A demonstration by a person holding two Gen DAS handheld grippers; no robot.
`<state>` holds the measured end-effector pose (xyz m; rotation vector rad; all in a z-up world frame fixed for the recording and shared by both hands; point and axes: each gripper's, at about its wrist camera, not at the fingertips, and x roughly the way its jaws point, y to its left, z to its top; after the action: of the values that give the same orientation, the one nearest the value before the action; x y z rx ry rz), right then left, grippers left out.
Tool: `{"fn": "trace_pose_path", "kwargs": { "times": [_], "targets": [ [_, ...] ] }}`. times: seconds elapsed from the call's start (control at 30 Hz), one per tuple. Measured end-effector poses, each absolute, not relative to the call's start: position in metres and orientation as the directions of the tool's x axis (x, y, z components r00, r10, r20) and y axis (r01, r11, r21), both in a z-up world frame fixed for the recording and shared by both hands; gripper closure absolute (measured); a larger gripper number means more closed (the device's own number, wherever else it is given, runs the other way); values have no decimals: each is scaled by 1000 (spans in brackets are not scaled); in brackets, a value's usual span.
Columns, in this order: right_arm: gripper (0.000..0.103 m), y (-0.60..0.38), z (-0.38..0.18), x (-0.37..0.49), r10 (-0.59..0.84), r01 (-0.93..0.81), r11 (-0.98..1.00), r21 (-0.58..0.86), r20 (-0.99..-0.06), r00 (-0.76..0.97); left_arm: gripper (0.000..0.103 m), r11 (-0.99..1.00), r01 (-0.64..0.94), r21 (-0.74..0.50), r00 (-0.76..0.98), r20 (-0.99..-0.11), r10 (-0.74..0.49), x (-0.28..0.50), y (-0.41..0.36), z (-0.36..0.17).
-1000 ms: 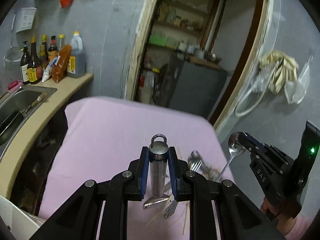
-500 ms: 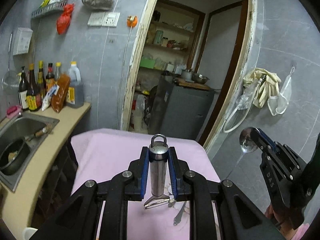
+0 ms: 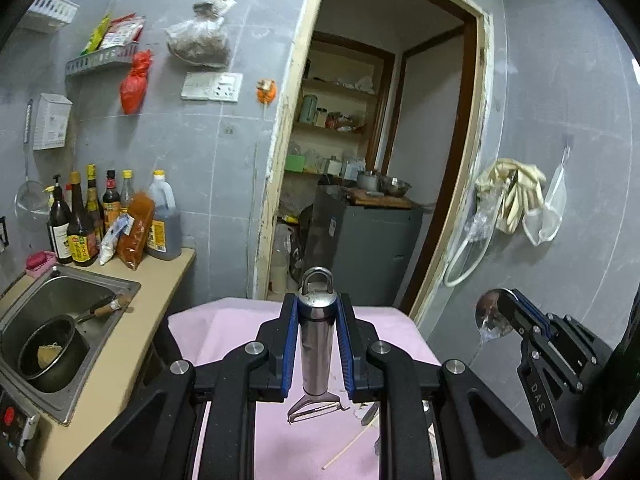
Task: Organize utensils
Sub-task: 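Lift the steel utensil with the left tool and carry it toward the white caddy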
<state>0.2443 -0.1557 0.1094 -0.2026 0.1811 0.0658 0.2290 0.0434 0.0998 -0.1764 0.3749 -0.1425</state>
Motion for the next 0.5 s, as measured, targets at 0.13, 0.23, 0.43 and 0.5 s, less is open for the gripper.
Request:
{"fn": "trace_pose_path", "kwargs": {
  "times": [0.13,0.23,0.43,0.5],
  "targets": [
    [99,-128,117,226,83,-112,973,-202,-148,986,85,975,103,-197,932,-324,-163,208,69,111],
    [99,-104,117,214,118,-147,965,-216,-142,983,85,979,89,-184,937,-317,-145,189,93,119],
    [99,-56,95,192,144,-178,941,-289,-137,980,85,986,24,-166,938,-338,-80,151,138,116],
    [99,-42,84,182,143,-178,929,-325,-130,981,85,988,-7,-153,937,-346,-47,142,148,109]
  ]
}}
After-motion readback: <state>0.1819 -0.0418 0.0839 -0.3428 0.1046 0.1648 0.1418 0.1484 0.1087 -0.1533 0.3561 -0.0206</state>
